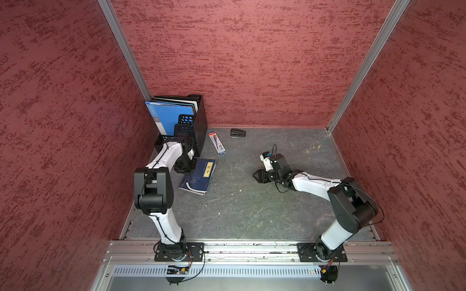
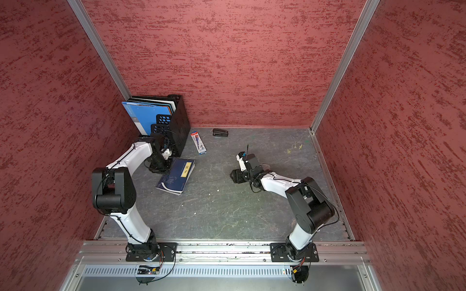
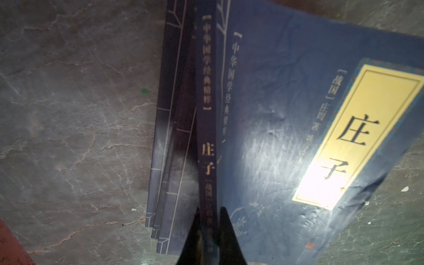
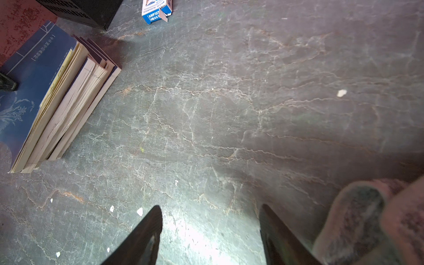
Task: Wipe the cover of the book
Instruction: Place the book on the book.
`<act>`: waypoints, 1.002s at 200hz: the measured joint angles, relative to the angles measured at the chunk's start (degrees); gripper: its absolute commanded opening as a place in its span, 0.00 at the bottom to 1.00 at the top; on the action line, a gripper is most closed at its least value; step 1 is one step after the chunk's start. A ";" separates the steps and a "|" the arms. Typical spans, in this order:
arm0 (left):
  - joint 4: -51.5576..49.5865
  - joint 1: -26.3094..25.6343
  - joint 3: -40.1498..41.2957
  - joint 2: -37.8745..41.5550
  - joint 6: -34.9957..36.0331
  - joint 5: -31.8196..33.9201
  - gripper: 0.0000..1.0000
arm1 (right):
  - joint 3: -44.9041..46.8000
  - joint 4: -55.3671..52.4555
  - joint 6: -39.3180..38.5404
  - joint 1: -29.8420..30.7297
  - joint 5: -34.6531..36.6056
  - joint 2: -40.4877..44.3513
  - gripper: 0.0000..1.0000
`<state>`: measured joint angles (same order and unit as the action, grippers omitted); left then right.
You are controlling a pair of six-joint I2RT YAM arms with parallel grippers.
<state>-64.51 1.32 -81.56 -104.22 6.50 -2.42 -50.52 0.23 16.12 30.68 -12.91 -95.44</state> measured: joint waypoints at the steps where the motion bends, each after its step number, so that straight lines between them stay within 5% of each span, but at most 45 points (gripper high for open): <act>1: 0.00 0.00 0.00 0.00 0.02 0.00 0.05 | 0.00 0.00 0.00 0.00 0.00 0.00 0.67; 79: 1.11 0.00 0.17 0.42 2.69 -0.13 0.12 | 0.00 0.04 0.00 0.00 0.00 -0.20 0.68; 119: 1.66 0.00 0.35 0.33 3.67 1.64 0.33 | 0.02 0.20 0.00 0.00 0.00 -0.20 0.68; 164: 2.67 -0.37 1.46 0.24 3.87 4.68 0.37 | 0.09 0.44 0.00 0.00 0.00 -0.20 0.68; 200: 3.10 -1.20 1.49 0.24 3.17 8.22 0.69 | 0.46 0.44 0.00 0.00 0.02 -0.17 0.68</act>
<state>-61.41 0.12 -80.07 -103.98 9.67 5.80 -50.06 0.67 16.12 30.68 -12.88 -95.61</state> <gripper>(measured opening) 0.600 0.679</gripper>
